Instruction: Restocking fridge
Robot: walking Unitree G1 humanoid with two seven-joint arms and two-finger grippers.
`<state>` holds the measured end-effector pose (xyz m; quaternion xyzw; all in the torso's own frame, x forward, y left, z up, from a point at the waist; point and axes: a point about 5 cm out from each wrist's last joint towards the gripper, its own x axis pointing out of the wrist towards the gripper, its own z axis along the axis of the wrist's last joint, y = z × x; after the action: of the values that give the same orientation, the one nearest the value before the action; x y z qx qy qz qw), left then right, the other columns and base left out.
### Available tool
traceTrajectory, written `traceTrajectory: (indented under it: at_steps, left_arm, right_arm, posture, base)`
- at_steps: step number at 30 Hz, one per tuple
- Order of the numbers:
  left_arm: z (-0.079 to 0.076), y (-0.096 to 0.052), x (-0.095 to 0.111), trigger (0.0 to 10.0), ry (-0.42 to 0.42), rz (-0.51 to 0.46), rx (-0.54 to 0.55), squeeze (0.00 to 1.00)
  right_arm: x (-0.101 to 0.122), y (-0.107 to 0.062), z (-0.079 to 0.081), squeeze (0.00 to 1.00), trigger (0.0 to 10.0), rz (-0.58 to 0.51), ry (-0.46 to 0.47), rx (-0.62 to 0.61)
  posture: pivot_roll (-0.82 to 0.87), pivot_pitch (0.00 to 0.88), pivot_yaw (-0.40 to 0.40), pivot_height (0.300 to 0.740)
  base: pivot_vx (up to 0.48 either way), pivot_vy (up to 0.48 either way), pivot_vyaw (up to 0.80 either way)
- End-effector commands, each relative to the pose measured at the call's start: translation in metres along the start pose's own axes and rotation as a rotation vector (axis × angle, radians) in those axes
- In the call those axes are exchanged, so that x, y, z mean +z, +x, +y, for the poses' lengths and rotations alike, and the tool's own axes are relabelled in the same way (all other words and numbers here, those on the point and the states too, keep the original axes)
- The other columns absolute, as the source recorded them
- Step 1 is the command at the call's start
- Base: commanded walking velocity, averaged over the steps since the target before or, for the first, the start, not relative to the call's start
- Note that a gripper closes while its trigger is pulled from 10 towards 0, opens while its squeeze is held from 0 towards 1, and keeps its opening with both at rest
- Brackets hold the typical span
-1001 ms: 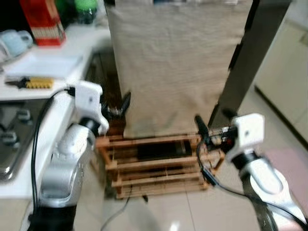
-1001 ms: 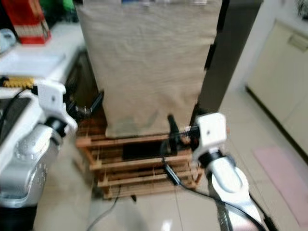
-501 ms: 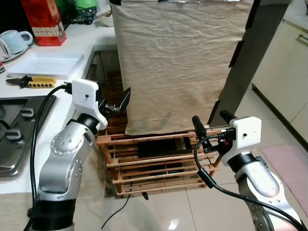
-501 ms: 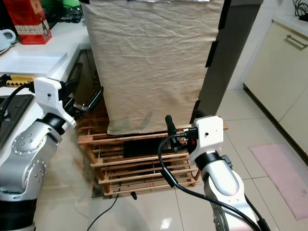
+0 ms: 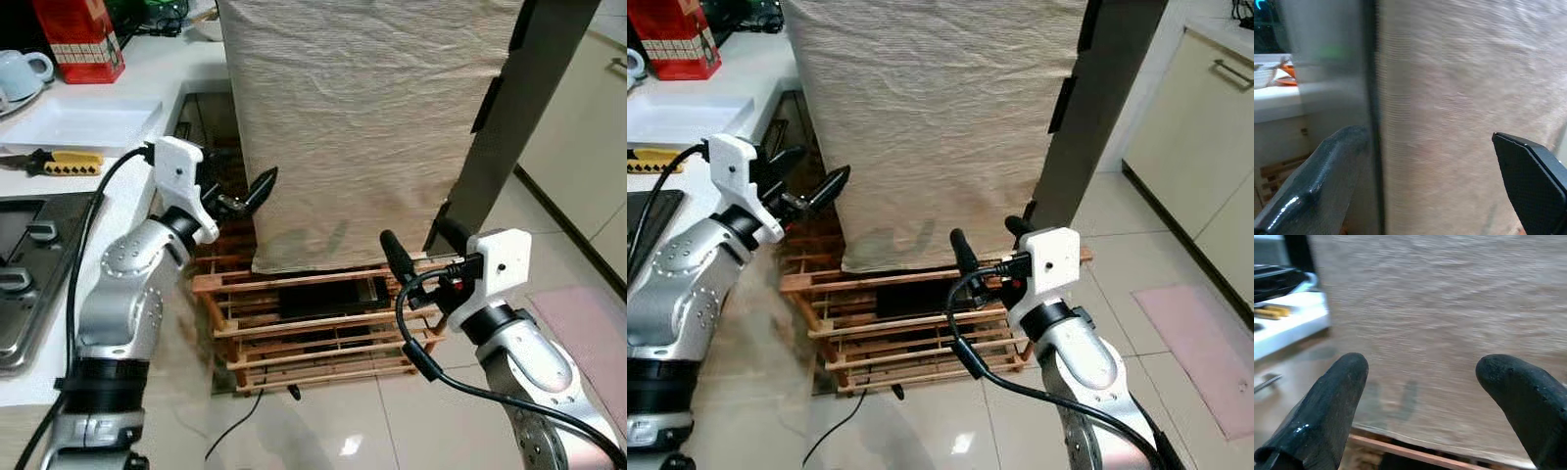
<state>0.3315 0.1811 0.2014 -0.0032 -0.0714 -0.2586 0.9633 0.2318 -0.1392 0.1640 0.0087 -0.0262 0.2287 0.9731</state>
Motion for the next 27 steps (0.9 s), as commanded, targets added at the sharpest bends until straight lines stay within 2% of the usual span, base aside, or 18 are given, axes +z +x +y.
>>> traceTrajectory:
  at_steps: [1,4,8,14,20,27]
  left_arm:
    - [0.008,0.000,0.004,10.0,0.001,-0.019,0.007,1.00]
    - [0.015,0.002,0.005,10.0,0.000,-0.020,0.005,1.00]
    - [0.026,0.010,0.010,10.0,-0.091,-0.044,-0.087,1.00]
    - [0.042,0.021,0.011,10.0,-0.078,-0.015,-0.130,1.00]
    - [0.050,0.031,0.015,10.0,-0.047,0.009,-0.145,1.00]
    - [0.051,0.042,0.021,10.0,-0.070,0.012,-0.169,1.00]
  right_arm:
    - [0.005,0.000,0.003,0.00,10.0,-0.013,0.000,0.042]
    - [0.005,-0.001,0.004,0.00,10.0,-0.009,-0.001,0.075]
    - [0.001,-0.005,0.003,0.00,10.0,0.017,-0.007,0.122]
    - [0.001,-0.008,0.000,0.00,10.0,0.029,-0.010,0.151]
    - [0.002,-0.009,0.000,0.00,10.0,0.030,-0.020,0.164]
    - [0.003,-0.011,0.001,0.00,10.0,0.027,-0.027,0.168]
  posture:
    - [-0.05,0.000,-0.013,0.740]
    - [-0.05,0.000,-0.017,0.740]
    - [-0.05,0.000,-0.027,0.740]
    - [-0.06,0.000,-0.025,0.740]
    - [-0.08,0.000,-0.018,0.740]
    - [-0.09,0.000,-0.011,0.740]
  base:
    - [0.000,0.000,0.00]
    - [0.000,0.000,0.00]
    - [0.000,0.000,0.00]
    - [0.000,0.000,0.00]
    - [0.000,0.000,0.00]
    - [0.000,0.000,0.00]
